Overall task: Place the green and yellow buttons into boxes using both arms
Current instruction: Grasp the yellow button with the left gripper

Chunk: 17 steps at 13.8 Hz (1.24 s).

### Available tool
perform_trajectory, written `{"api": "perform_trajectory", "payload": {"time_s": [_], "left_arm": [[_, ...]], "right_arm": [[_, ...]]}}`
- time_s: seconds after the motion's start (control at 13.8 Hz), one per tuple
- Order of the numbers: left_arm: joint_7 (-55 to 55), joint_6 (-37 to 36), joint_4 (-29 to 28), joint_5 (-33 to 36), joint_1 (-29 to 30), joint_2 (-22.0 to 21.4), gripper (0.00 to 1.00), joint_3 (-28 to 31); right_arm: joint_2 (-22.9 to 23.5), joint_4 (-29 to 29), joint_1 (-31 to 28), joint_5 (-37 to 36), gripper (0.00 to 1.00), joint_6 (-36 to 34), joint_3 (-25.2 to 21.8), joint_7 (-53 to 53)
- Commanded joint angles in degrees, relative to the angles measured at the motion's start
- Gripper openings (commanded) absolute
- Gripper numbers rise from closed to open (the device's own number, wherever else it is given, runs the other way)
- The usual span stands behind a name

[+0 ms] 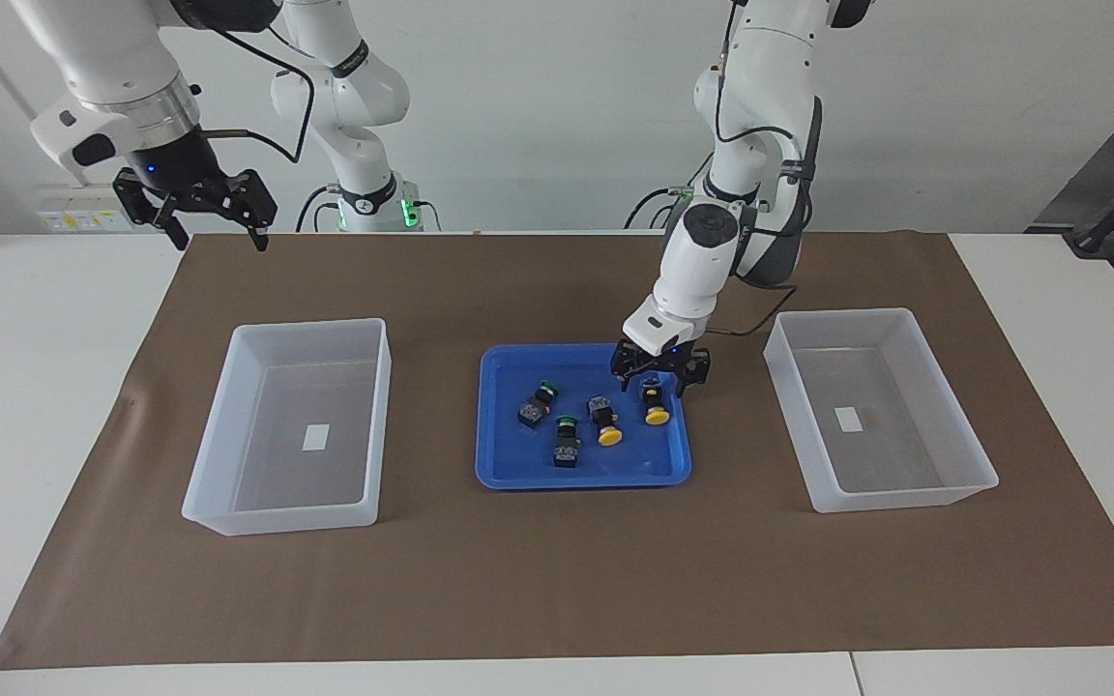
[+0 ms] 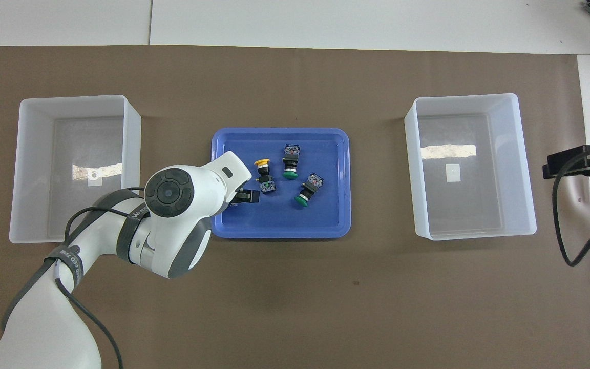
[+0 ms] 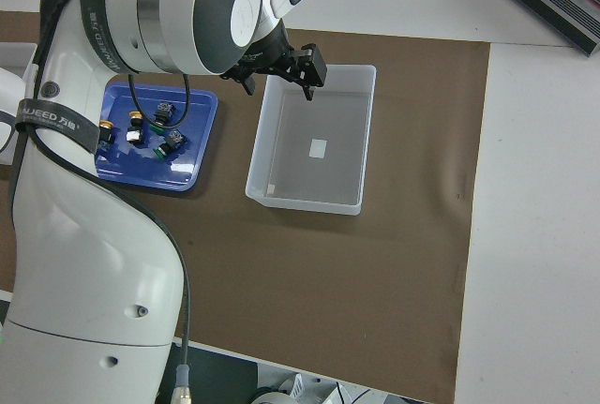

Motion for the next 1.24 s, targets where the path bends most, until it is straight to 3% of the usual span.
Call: {"api": "perform_trajectory", "payload": {"time_s": [0.0, 0.15, 0.22, 0.36, 0.51, 0.58, 0.65, 1.16], "left_arm": [[-2.6, 1.2, -0.5, 1.1, -1.8, 0.2, 1.0, 0.8], [-4.6, 1.2, -1.1, 1.1, -3.0, 0.2, 0.97, 0.8], [-4.6, 1.0, -1.4, 1.1, -3.1, 0.2, 0.9, 0.8], [-4.8, 0.7, -2.4, 1.1, -3.4, -0.2, 0.62, 0.9], [-4.9, -0.1, -2.6, 1.1, -3.4, -0.5, 0.2, 1.0], [-4.9, -0.8, -2.3, 1.1, -3.4, -0.5, 0.05, 1.0], [-4.9, -1.3, -1.9, 1.1, -3.3, -0.5, 0.0, 1.0], [-4.2, -13.1, 6.1, 1.1, 2.6, -6.8, 0.0, 1.6]], "right_arm": [[-1.6, -1.9, -0.9, 0.2, 1.0, 0.7, 0.8, 0.4], [-1.6, -1.9, -0.9, 0.1, 1.0, 0.7, 0.8, 0.4], [-1.6, -1.9, -0.9, 0.1, 1.0, 0.7, 0.8, 0.4], [-1.6, -1.9, -0.9, 0.2, 1.0, 0.7, 0.8, 0.4], [-1.6, -1.9, -0.9, 0.1, 1.0, 0.7, 0.8, 0.4], [-1.6, -1.9, -0.9, 0.1, 1.0, 0.7, 0.8, 0.4], [-1.6, -1.9, -0.9, 0.1, 1.0, 0.7, 0.8, 0.4], [-1.6, -1.9, -0.9, 0.1, 1.0, 0.7, 0.8, 0.4]]}}
